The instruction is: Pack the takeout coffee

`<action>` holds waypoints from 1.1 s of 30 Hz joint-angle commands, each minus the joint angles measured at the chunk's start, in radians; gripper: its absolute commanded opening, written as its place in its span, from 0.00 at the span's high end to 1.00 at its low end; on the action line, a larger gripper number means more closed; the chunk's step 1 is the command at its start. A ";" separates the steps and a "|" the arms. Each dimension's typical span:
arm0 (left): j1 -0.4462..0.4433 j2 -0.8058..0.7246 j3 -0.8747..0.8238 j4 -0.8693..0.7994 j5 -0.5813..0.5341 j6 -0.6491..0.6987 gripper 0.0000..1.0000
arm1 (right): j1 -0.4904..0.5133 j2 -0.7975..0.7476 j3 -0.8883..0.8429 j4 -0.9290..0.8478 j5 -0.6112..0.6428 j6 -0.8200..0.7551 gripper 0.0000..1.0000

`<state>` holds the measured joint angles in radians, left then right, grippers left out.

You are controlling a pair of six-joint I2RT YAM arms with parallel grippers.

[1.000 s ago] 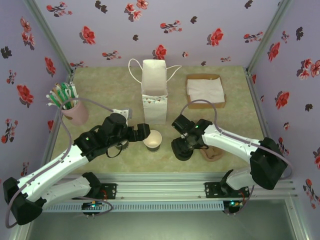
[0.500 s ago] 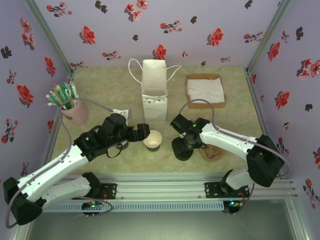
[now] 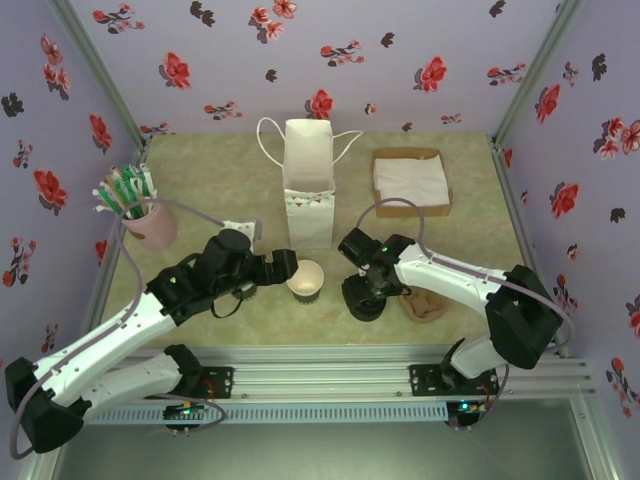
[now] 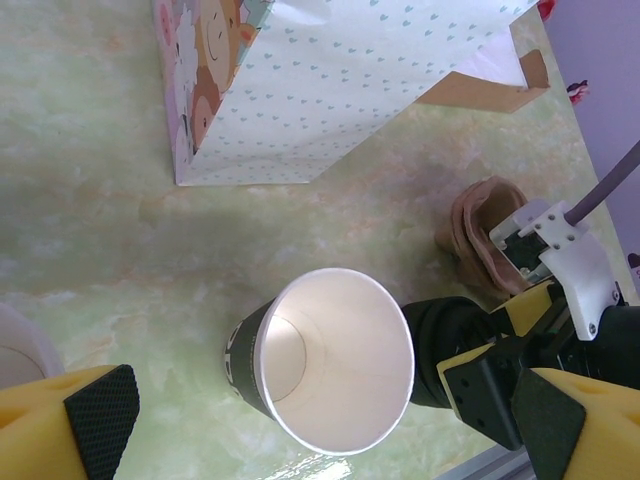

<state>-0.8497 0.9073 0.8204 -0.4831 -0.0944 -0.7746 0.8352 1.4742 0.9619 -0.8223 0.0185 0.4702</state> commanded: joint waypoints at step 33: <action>0.176 -0.117 0.006 -0.100 0.031 0.086 0.00 | 0.054 -0.072 0.272 -0.227 0.029 -0.011 0.31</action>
<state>-0.7097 0.8165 0.8013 -0.5369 -0.0841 -0.7284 0.8680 1.3983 1.1767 -0.9916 0.0265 0.4706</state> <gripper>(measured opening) 0.993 0.692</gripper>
